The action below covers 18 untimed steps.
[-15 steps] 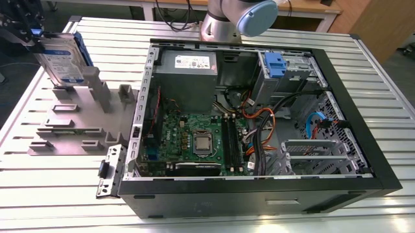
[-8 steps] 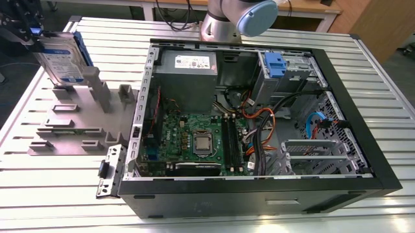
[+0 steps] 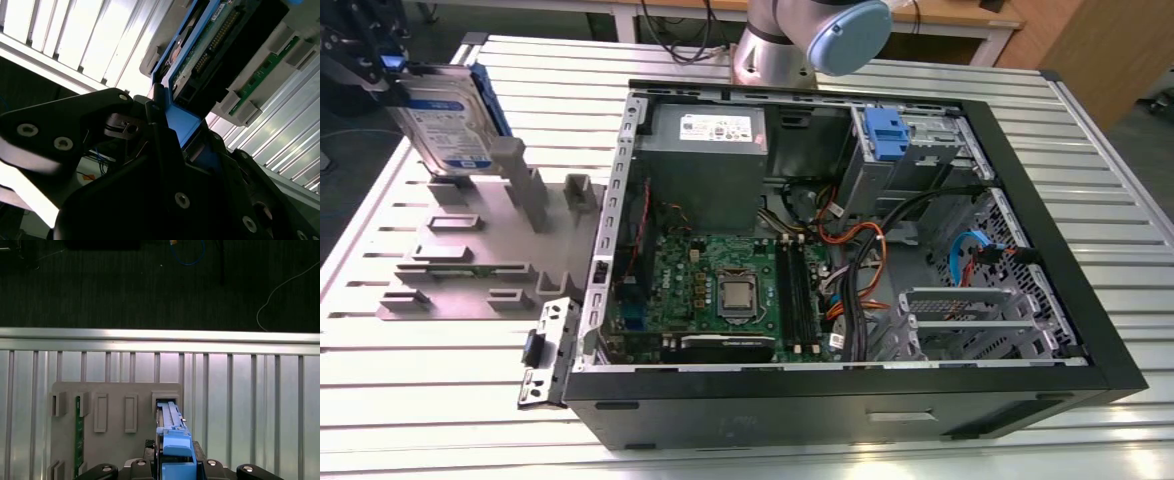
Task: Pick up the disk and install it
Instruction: 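Pick up the disk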
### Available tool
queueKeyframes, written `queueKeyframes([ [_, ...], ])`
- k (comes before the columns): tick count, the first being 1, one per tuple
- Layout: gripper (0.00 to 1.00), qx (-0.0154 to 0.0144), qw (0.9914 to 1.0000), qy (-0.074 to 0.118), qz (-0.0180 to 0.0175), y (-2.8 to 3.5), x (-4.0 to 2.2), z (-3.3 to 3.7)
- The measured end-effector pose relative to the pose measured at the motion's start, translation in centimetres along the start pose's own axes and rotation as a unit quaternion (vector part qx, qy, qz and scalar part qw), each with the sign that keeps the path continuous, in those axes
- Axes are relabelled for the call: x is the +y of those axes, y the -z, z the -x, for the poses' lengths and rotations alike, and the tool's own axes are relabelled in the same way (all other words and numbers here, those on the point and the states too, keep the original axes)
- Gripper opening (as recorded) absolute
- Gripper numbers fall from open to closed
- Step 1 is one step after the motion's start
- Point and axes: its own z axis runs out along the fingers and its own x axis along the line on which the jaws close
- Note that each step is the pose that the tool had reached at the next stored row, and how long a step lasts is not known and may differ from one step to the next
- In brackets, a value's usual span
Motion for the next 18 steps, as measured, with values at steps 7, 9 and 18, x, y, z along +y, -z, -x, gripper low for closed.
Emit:
queueKeyframes([
  [7, 0.37, 0.0, 1.0, 0.0, 0.0, 0.4, 0.0, 0.01],
  [9, 0.37, 0.0, 1.0, 0.0, 0.0, 0.44, 0.0, 0.01],
  [18, 0.37, 0.0, 1.0, 0.0, 0.0, 0.64, 0.0, 0.01],
])
